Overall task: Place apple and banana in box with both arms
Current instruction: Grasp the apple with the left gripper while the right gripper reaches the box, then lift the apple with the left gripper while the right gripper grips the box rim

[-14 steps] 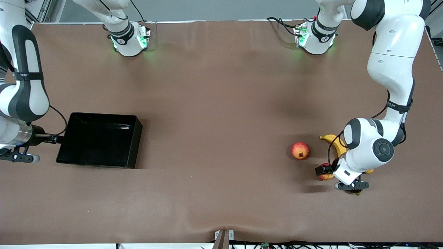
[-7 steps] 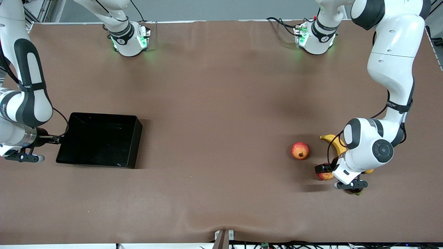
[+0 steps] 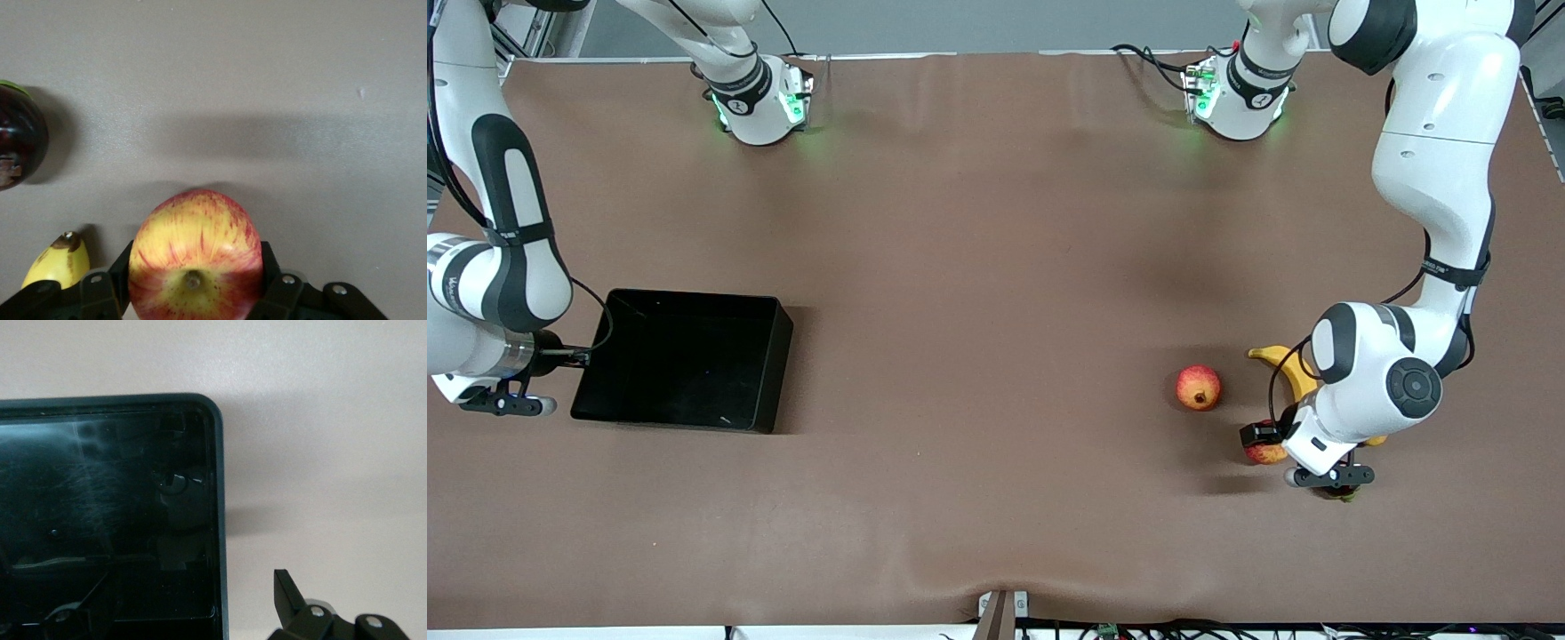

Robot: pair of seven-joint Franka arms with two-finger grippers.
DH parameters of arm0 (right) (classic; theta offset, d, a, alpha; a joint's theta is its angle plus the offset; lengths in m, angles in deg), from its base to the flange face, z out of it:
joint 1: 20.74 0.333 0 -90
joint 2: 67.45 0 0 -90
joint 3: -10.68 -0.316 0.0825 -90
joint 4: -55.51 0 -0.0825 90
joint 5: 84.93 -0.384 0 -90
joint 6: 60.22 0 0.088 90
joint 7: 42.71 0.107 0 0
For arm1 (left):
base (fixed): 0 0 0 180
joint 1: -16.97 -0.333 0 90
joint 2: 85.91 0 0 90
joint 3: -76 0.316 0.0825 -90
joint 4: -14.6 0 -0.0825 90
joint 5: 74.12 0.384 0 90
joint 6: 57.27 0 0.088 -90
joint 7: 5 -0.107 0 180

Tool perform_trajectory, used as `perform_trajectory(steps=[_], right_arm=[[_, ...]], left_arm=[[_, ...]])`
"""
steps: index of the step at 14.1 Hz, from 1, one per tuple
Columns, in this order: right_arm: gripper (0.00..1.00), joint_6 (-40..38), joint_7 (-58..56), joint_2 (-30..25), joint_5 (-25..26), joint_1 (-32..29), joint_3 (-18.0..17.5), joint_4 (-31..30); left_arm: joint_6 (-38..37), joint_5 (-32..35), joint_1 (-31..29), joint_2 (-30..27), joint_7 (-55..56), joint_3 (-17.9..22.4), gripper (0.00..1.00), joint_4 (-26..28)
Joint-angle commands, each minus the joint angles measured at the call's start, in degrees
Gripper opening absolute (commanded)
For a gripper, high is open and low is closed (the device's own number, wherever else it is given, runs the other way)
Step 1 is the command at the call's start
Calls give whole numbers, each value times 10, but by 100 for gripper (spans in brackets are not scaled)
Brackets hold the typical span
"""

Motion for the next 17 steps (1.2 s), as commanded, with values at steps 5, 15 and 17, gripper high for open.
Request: perform_trajectory(steps=[5, 15, 17], right_arm=[[100, 4, -9, 13, 6, -12, -8, 0], [1, 5, -41, 28, 6, -21, -8, 0], [1, 4, -44, 30, 7, -22, -8, 1]], left_arm=[[-76, 1, 11, -75, -8, -2, 0, 6], [-171, 1, 81, -139, 71, -9, 0, 6], [-182, 1, 93, -146, 96, -9, 0, 6]])
